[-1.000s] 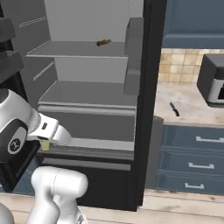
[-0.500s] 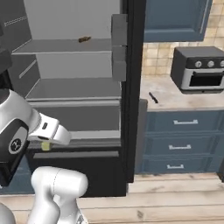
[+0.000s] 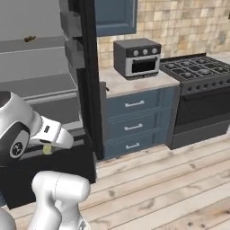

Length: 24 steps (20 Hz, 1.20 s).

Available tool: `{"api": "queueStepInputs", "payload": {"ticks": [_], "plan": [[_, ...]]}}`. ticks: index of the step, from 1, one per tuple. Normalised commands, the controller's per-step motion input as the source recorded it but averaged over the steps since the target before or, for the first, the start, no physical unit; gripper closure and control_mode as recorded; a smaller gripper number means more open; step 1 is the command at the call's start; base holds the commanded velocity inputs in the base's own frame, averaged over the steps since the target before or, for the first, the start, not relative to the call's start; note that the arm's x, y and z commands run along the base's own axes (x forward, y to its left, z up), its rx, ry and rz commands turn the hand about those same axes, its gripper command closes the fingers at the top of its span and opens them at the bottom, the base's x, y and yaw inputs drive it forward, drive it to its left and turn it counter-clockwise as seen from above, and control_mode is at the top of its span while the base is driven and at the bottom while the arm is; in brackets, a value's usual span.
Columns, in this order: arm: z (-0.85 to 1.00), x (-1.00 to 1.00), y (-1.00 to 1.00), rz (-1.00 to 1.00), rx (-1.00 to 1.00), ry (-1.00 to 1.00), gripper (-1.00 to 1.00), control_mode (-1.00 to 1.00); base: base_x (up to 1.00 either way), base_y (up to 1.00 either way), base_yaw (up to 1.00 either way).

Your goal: Retrieve the butter from the fridge and place it on a plate on the dining table. Then retrieve the butter knife by the fridge and place it near the plate.

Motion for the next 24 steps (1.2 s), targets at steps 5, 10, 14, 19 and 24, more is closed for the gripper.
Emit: {"api": "queueStepInputs", "payload": {"ticks": [5,10,14,19,24], "plan": [[0.0,0.0,0.0,0.0,0.0,0.0,1.0,1.0,-0.55,-0.05,-0.67],[0.0,0.0,0.0,0.0,0.0,0.0,1.0,1.0,-0.38,-0.12,-0.69],[0.0,0.0,0.0,0.0,0.0,0.0,1.0,1.0,-0.28,-0.13,-0.68],[0.0,0.0,0.0,0.0,0.0,0.0,1.0,1.0,-0.13,-0.13,-0.66],[0.0,0.0,0.0,0.0,0.0,0.0,1.0,1.0,-0.01,-0.21,-0.52]]}}
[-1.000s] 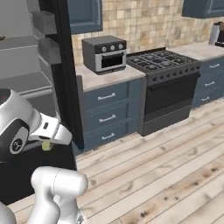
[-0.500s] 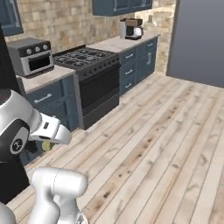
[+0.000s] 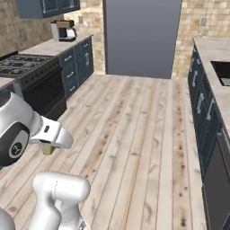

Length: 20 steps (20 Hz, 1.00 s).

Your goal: Retrieve the butter from the fridge and place it on a plate on the dining table. Then retrieve the butter knife by the fridge and place it near the plate.

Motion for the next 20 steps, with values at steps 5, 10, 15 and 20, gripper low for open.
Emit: {"api": "queueStepInputs", "payload": {"ticks": [5,10,15,20], "plan": [[0.0,0.0,0.0,0.0,0.0,0.0,1.0,1.0,0.0,-0.36,-0.25],[0.0,0.0,0.0,0.0,0.0,0.0,1.0,1.0,-0.24,-0.48,-0.06],[0.0,0.0,0.0,0.0,0.0,0.0,1.0,1.0,-0.31,-0.46,-0.01],[0.0,0.0,0.0,0.0,0.0,0.0,1.0,1.0,-0.25,-0.38,-0.25]]}}
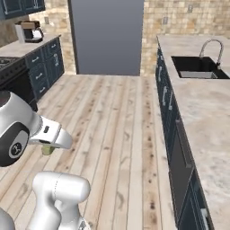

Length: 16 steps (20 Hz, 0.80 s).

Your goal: Retrieve the butter from the fridge and place it on a plate on the dining table. Then retrieve the butter knife by the fridge and place it near the plate.

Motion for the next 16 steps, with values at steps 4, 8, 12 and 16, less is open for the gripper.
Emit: {"api": "queueStepInputs", "payload": {"ticks": [4,8,12,16], "plan": [[0.0,0.0,0.0,0.0,0.0,0.0,1.0,1.0,-0.27,-0.25,-0.57],[0.0,0.0,0.0,0.0,0.0,0.0,1.0,1.0,-0.2,-0.26,-0.55],[0.0,0.0,0.0,0.0,0.0,0.0,1.0,1.0,-0.21,-0.26,-0.54],[0.0,0.0,0.0,0.0,0.0,0.0,1.0,1.0,-0.23,-0.3,-0.52]]}}
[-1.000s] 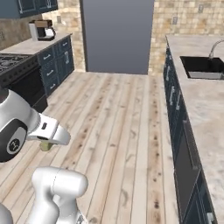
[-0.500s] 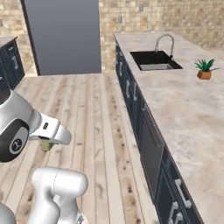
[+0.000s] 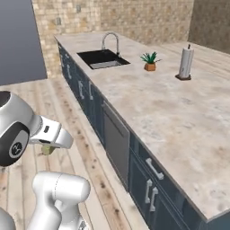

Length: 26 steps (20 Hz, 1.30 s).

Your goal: Retrieve the butter from the fridge and place it on a plate on the dining table. Then retrieve the butter knife by the fridge and place it near the plate.

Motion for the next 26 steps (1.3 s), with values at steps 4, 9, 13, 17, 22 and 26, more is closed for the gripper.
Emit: {"api": "queueStepInputs", "payload": {"ticks": [4,9,13,17,22,26], "plan": [[0.0,0.0,0.0,0.0,0.0,0.0,1.0,1.0,-0.27,-0.33,-0.5],[0.0,0.0,0.0,0.0,0.0,0.0,1.0,1.0,-0.18,-0.55,-0.46],[0.0,0.0,0.0,0.0,0.0,0.0,1.0,1.0,0.0,-0.78,-0.31],[0.0,0.0,0.0,0.0,0.0,0.0,1.0,1.0,0.01,-0.6,-0.28],[0.0,0.0,0.0,0.0,0.0,0.0,1.0,1.0,0.0,-0.8,-0.37],[0.0,0.0,0.0,0.0,0.0,0.0,1.0,1.0,0.0,-0.99,-0.5]]}}
